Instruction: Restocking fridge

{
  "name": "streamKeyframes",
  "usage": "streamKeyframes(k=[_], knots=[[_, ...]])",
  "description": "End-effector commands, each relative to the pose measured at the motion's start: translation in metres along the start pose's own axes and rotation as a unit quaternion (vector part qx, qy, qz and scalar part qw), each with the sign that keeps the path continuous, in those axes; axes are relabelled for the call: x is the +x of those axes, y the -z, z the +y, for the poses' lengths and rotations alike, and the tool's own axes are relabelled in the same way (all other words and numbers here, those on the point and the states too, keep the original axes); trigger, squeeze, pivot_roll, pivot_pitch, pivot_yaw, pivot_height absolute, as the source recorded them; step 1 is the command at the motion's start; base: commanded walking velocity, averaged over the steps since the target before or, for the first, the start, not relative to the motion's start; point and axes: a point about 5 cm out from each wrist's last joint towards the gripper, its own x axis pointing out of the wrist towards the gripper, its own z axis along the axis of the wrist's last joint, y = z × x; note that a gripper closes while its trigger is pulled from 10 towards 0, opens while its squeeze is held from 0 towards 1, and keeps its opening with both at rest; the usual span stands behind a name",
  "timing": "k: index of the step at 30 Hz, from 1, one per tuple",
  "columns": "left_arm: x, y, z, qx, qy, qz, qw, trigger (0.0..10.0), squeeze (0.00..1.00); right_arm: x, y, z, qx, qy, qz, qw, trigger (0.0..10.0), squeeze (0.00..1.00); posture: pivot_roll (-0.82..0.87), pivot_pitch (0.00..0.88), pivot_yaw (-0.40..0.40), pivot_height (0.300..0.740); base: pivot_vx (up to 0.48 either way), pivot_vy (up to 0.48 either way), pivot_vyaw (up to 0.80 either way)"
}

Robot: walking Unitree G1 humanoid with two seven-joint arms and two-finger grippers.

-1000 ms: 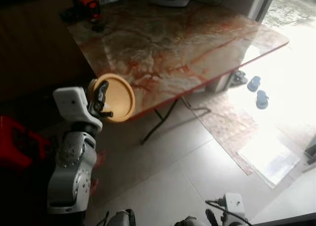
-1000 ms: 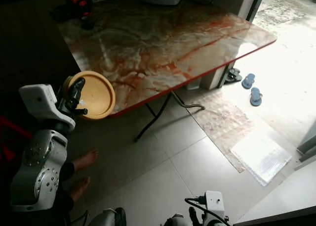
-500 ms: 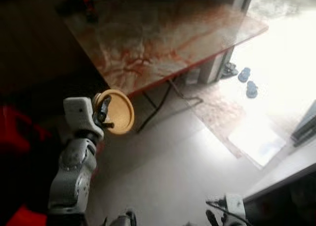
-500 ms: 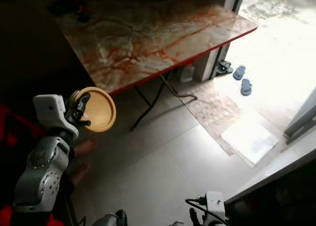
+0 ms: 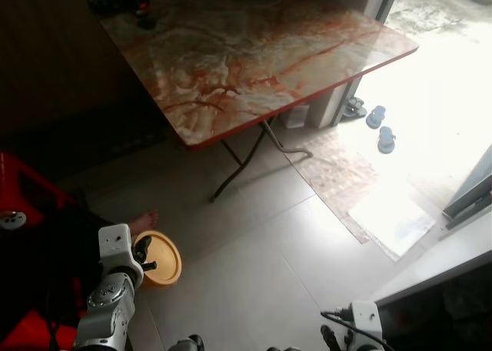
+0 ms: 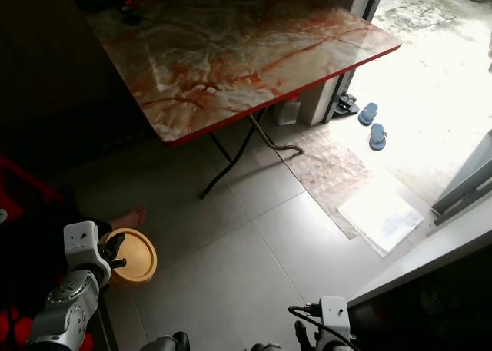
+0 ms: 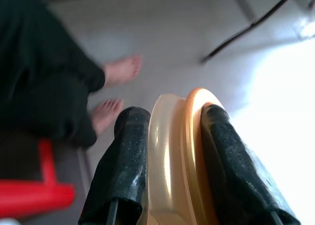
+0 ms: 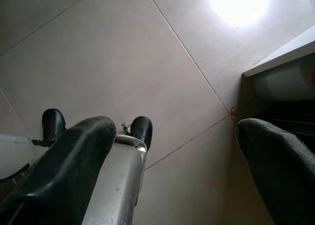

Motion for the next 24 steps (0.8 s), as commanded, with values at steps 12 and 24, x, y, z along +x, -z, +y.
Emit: streamKeyframes(k=[12,24], knots=[[-0.006,0.076,0.009,0.05,-0.011,0.153,0.987,10.0,0.0,-0.002,0.01,-0.002,0.007,0.006,0.018,1.0,10.0,0.0,0.04,0.186,-0.045,0.74,0.0,0.0,-0.13],[-0.013,0.094,0.009,0.077,0.008,0.192,0.978,10.0,0.0,-0.003,0.013,-0.002,-0.002,0.003,0.028,1.0,10.0,0.0,0.04,0.157,-0.04,0.74,0.0,0.0,-0.8]])
